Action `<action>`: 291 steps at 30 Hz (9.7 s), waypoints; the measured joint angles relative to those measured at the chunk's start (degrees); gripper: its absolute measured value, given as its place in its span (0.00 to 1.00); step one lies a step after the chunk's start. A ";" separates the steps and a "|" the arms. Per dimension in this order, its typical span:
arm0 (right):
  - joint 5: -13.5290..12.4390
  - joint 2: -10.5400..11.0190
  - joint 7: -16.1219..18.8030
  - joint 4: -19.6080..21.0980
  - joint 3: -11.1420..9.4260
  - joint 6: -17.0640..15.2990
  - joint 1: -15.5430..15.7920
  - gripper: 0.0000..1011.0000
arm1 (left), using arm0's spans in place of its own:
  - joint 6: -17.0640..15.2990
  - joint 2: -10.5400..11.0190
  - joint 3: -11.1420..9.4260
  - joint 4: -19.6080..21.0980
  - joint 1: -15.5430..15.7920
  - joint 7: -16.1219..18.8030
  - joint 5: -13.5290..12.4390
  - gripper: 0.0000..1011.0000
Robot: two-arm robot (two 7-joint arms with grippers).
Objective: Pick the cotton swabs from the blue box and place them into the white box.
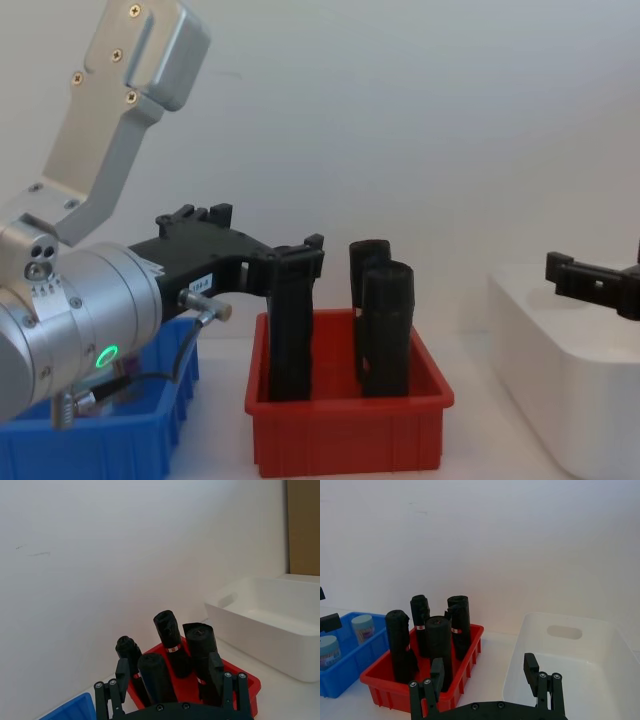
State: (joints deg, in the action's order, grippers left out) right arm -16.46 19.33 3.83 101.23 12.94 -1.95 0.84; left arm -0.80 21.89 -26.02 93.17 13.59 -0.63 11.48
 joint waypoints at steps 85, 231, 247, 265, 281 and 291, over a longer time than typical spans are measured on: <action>0.00 0.00 0.00 0.00 0.00 0.00 0.00 0.99 | 1.34 -0.57 1.28 -3.49 2.02 -2.65 1.39 0.99; 0.00 0.00 0.00 0.00 0.00 0.00 0.00 0.99 | -8.14 1.05 12.09 -14.84 8.80 -12.46 12.59 0.66; 0.00 0.00 0.00 0.00 0.00 0.00 0.00 0.99 | -15.87 1.60 11.84 -6.93 10.56 -22.71 13.63 0.66; 0.00 0.00 0.00 0.00 0.00 0.00 0.00 0.99 | -19.81 0.64 10.37 -5.11 13.24 -32.34 14.10 0.66; 0.00 -0.01 0.12 0.00 -0.01 0.01 -0.02 0.99 | -20.85 0.34 9.94 -4.67 13.95 -34.78 14.19 0.66; 0.42 -0.22 2.68 -0.20 0.08 0.73 -0.77 0.99 | -21.07 0.29 9.86 -4.59 14.10 -35.32 14.21 0.66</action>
State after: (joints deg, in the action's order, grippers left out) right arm -16.04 19.11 6.50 101.03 13.02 -1.21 0.07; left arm -21.86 22.18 -16.17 88.58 27.69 -35.95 25.69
